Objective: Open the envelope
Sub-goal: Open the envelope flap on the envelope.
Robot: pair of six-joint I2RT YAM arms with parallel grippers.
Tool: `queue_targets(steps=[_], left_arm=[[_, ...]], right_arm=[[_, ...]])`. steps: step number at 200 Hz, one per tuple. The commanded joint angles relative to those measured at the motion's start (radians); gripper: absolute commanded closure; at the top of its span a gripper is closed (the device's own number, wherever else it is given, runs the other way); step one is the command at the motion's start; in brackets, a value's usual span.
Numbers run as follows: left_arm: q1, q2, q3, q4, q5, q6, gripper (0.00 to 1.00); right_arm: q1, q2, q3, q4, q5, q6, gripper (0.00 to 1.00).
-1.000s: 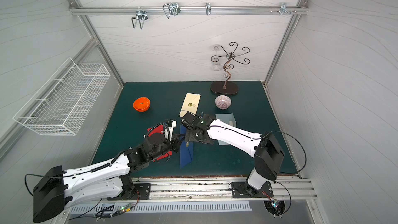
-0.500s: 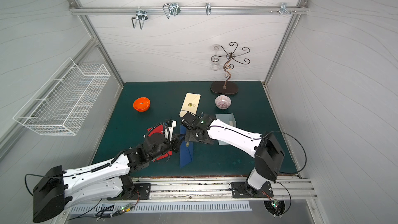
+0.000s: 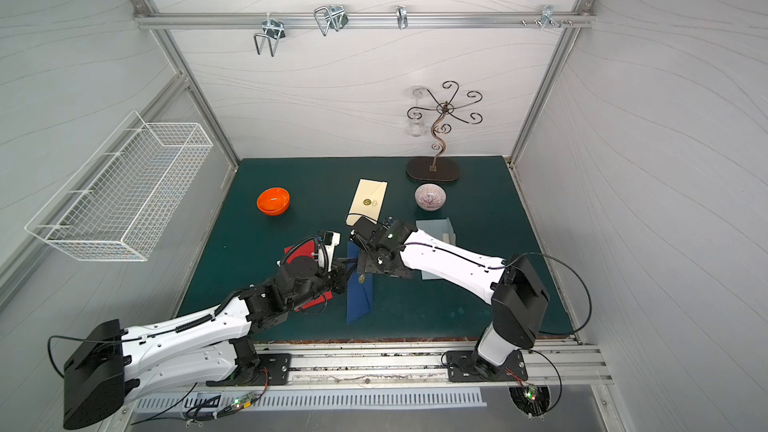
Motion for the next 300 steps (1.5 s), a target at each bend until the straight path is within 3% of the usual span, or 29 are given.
queue_targets(steps=[1, 300], left_arm=[[-0.005, -0.015, 0.023, 0.063, -0.005, 0.013, 1.0], [-0.005, -0.017, 0.022, 0.057, -0.008, 0.018, 1.0]], right_arm=[[-0.004, -0.021, -0.007, -0.056, 0.026, 0.004, 0.01], [-0.007, -0.028, -0.025, -0.067, 0.04, 0.012, 0.01]])
